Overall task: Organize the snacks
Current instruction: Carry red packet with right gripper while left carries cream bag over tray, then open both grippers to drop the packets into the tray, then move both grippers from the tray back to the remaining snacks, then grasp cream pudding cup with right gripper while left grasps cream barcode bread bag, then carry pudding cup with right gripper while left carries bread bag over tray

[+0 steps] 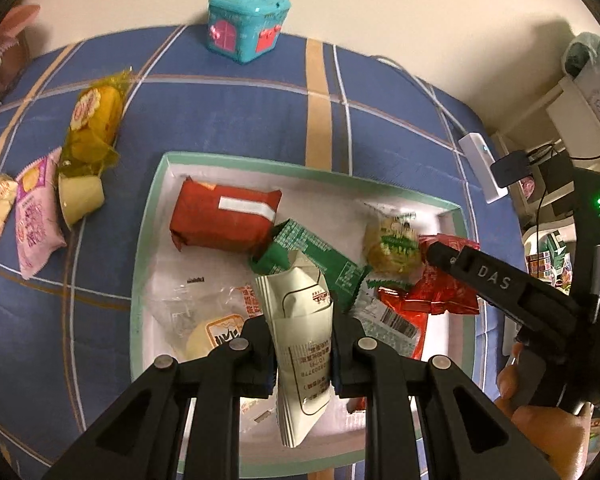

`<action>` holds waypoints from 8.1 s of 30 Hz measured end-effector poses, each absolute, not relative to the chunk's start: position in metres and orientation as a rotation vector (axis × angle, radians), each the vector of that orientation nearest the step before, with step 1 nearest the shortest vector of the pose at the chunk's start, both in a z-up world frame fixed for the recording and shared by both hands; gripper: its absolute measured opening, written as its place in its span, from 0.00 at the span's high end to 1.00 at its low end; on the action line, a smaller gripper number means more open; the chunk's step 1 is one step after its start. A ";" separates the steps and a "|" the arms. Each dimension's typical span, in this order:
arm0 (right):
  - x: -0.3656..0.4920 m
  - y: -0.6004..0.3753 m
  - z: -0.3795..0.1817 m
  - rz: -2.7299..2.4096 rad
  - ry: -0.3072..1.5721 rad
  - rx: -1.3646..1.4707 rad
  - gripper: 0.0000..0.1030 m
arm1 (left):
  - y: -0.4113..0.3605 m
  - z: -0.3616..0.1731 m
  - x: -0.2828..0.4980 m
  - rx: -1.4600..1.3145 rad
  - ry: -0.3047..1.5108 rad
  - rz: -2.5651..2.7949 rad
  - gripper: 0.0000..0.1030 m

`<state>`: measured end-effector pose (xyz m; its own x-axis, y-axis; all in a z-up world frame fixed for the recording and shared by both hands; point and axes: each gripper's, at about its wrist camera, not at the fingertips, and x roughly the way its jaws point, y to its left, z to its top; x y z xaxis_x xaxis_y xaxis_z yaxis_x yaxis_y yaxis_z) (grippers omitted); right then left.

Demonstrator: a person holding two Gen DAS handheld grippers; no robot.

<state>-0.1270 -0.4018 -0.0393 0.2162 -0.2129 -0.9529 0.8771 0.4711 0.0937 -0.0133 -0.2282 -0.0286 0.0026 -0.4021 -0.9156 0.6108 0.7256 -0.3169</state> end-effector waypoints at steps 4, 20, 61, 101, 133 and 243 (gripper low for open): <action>-0.128 -0.401 -0.041 -0.867 1.101 0.751 0.52 | -0.227 -0.041 -0.011 0.200 1.385 -0.779 0.80; -0.112 -0.395 -0.053 -0.883 1.177 0.667 0.11 | -0.231 -0.046 -0.013 0.199 1.411 -0.792 0.37; -0.074 -0.344 0.038 -0.856 1.025 0.485 0.01 | -0.097 0.008 0.103 0.205 1.176 -0.238 0.01; 0.093 -0.170 0.004 -0.512 1.088 0.337 0.01 | 0.061 0.011 0.191 0.042 1.152 -0.033 0.01; 0.124 -0.199 -0.084 -0.459 1.127 0.371 0.39 | -0.032 -0.070 0.205 0.199 1.211 -0.275 0.04; -0.147 -0.254 -0.011 -0.761 1.131 0.611 0.61 | -0.140 -0.008 -0.075 0.490 1.167 -0.773 0.63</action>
